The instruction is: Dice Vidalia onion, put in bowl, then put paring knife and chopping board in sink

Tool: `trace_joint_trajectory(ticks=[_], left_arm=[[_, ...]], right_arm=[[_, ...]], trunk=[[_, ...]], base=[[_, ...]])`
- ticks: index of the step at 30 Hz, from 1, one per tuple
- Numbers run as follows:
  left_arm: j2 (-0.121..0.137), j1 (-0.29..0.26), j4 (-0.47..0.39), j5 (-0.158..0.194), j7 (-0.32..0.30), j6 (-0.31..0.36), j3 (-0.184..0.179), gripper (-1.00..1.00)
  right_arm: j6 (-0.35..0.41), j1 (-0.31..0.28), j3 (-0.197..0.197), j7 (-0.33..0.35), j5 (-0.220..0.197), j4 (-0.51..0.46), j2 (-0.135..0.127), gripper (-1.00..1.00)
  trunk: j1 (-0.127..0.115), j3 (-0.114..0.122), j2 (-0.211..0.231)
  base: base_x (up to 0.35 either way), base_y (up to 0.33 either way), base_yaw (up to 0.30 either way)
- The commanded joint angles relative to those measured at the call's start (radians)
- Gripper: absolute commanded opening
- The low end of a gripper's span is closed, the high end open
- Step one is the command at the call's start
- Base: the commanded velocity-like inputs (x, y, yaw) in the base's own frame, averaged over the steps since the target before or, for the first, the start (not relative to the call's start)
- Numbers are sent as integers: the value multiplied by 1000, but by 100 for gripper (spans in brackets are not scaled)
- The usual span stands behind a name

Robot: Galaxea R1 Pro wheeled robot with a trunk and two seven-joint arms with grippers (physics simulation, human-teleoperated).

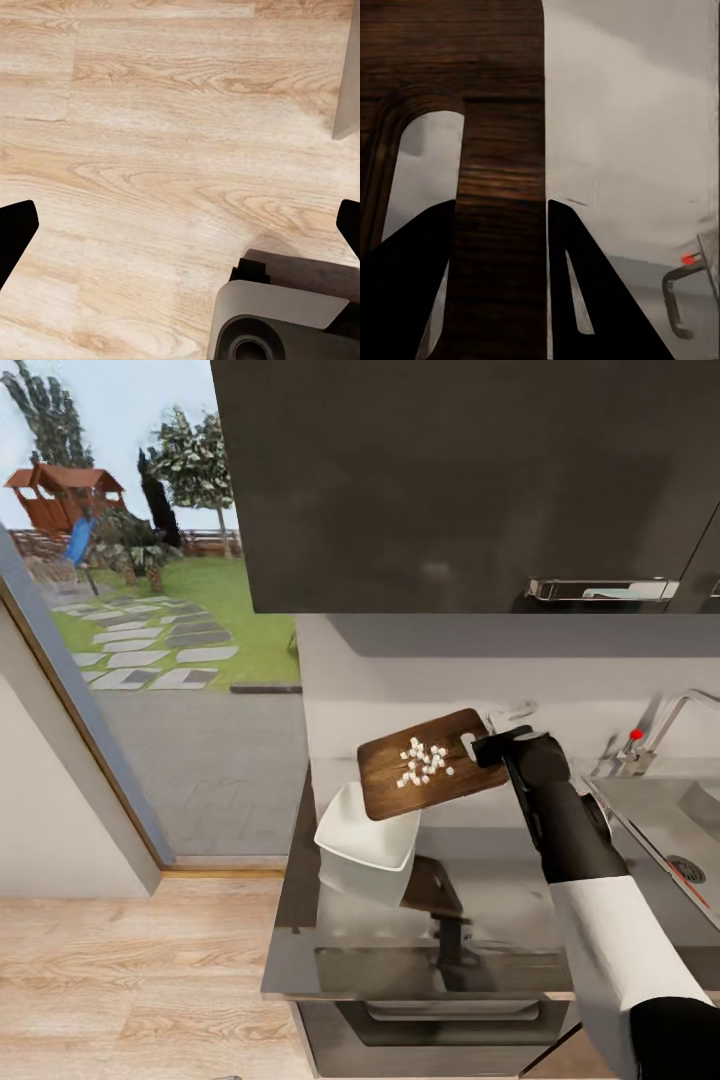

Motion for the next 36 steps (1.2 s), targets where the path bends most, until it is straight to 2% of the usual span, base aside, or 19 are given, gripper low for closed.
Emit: trace_joint_trajectory(ticks=[1, 2, 3, 7, 14, 17, 19, 23, 27, 30, 36], left_arm=[[-1, -2, 4, 8, 1, -7, -8, 100], [-1, -2, 4, 8, 1, -7, -8, 100], [-1, -2, 4, 8, 1, -6, -8, 100], [-1, -2, 4, 8, 1, -6, -8, 100], [-2, -2, 4, 8, 1, -6, -8, 100], [-2, -2, 4, 8, 1, -6, -8, 100], [-2, -2, 4, 8, 1, -6, -8, 100], [-2, -2, 5, 8, 1, -6, -8, 100], [-2, -2, 4, 8, 1, -6, -8, 100], [-2, -2, 4, 8, 1, -6, -8, 100], [-2, -2, 4, 8, 1, -6, -8, 100]], right_arm=[[4, -1, 4, 9, 30, -1, 1, -100], [5, -1, 5, 9, 45, -1, 5, -100], [5, -1, 6, 9, 80, -1, 18, -100], [5, -1, 8, 9, 162, -1, 57, -100], [5, -1, 9, 9, 187, -1, 70, -100], [6, -1, 9, 9, 210, -1, 89, -100], [5, -1, 9, 9, 260, -1, 113, -100], [5, -1, 9, 12, 389, -1, 169, -100], [5, -1, 9, 13, 438, -1, 209, -100], [6, -2, 9, 13, 461, -1, 212, -100], [5, -3, 9, 13, 544, -1, 212, -100]], trunk=[[1, -2, -2], [1, -2, -2], [1, -2, -2], [1, -2, -2], [1, -2, -2], [1, -2, -2], [1, -2, -2], [1, -2, -2], [1, -2, -2], [1, -2, -2], [1, -2, -2]], base=[[0, 0, 0], [0, 0, 0], [0, 0, 0], [0, 0, 0], [0, 0, 0], [0, 0, 0], [0, 0, 0], [0, 0, 0], [0, 0, 0], [0, 0, 0], [0, 0, 0]])
